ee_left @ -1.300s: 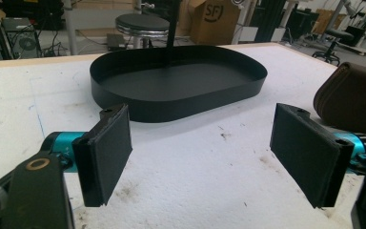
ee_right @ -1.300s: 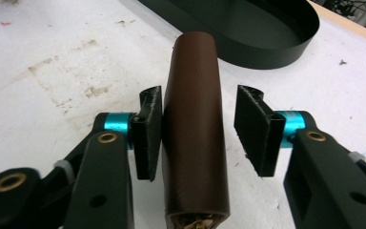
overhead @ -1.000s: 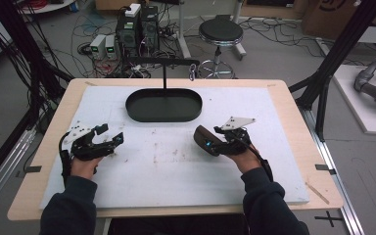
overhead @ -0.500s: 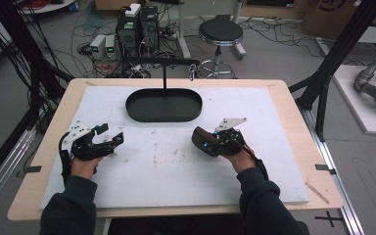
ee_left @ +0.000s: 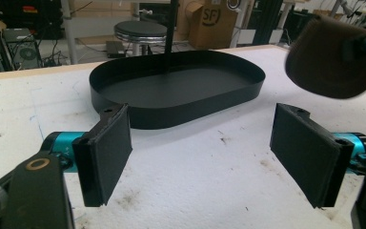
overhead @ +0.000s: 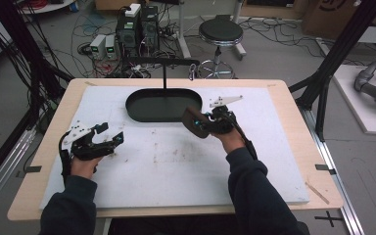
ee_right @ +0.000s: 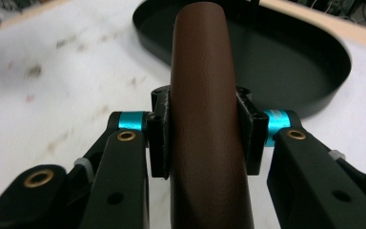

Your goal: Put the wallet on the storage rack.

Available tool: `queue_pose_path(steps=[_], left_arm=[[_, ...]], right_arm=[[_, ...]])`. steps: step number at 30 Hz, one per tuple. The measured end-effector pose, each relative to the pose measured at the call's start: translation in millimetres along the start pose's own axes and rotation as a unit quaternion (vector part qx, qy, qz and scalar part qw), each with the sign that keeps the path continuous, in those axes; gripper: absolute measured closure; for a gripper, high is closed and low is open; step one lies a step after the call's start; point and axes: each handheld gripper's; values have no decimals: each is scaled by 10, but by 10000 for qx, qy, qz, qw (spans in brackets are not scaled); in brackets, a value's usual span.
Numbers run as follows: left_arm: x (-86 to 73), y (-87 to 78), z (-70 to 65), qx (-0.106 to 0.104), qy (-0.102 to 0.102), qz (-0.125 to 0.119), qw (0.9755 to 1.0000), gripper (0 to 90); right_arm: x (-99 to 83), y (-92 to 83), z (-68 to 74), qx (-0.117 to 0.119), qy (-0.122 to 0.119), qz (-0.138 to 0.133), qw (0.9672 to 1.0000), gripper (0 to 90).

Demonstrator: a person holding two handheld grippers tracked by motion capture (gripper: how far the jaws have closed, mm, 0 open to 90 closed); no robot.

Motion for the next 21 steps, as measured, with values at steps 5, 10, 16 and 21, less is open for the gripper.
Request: queue_pose_path(steps=[5,10,16,21], left_arm=[[0,1,-5,-26,-2,-3,10000,218],[-2,-1,7,-26,-7,-8,10000,218],[-3,0,11,-29,-7,-10,10000,218],[-3,-12,27,5,-38,-42,10000,218]], right_arm=[[226,237,-37,65,94,-106,9999,642],[464,515,-65,23,76,-176,9998,640],[621,941,-118,-76,312,-236,9992,639],[644,1216,-144,-178,435,4,9989,636]])
Point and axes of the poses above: each handheld gripper's, and its own axes: y roughly forward along the jaws, x roughly out of its top, z roughly to its left, and after that the axes turned 2 degrees about y, right-handed
